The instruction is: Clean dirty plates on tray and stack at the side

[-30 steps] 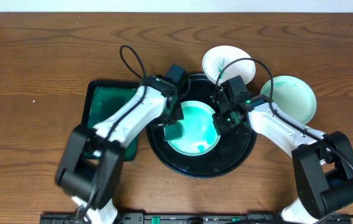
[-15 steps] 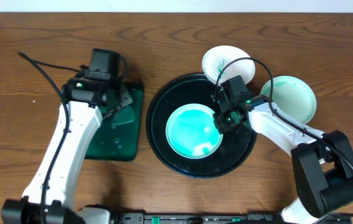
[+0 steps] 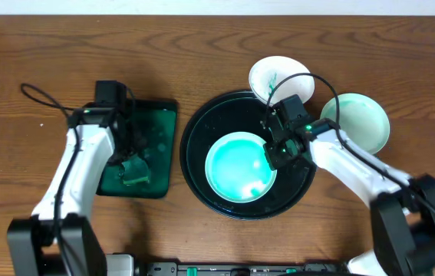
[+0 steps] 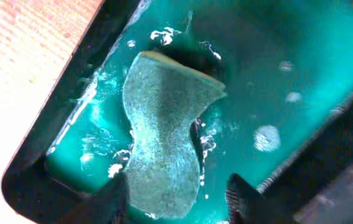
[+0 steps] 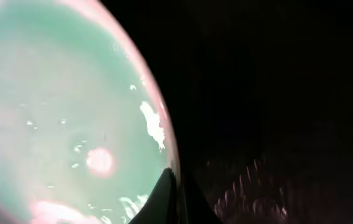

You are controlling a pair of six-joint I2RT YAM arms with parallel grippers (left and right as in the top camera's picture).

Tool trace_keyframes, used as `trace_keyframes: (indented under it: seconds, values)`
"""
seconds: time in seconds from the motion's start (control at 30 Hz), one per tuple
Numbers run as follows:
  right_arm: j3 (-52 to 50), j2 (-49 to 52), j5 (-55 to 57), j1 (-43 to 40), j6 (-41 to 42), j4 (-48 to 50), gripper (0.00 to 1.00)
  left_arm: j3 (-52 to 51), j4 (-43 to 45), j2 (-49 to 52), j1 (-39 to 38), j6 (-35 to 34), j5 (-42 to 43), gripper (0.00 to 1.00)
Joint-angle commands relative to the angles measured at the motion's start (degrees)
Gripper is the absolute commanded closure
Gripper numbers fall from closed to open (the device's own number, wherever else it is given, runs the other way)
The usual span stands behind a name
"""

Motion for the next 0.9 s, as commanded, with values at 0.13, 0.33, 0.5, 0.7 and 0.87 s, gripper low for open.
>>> trace_keyframes:
  seconds: [0.13,0.33,0.5,0.7,0.87]
  values:
    - [3.13,-8.37,11.19,4.28,0.07,-0.04,0.99,1.7,-0.24,-13.44,4.2,0.28,7.43,0.28]
    - [13.42,-4.24,11.93,6.51,0.07,2.6,0.99,1.7,-0.24,-25.64,6.16,0.24,7.91,0.22]
    - [25.03,4.37,8.96,9.16,0.07,5.79,0.99,1.7,-1.16,-33.53,6.16,0.2,8.07,0.21]
    - [31.74,13.57,12.72,14.73,-1.7,19.1,0.99,1.68,-3.21,-38.27,6.16,0.24,8.04,0.2]
    - [31.74,13.86,23.89,19.98,-9.09,26.82,0.99,1.68,-5.84,-38.4,6.16,0.24,8.02,0.2]
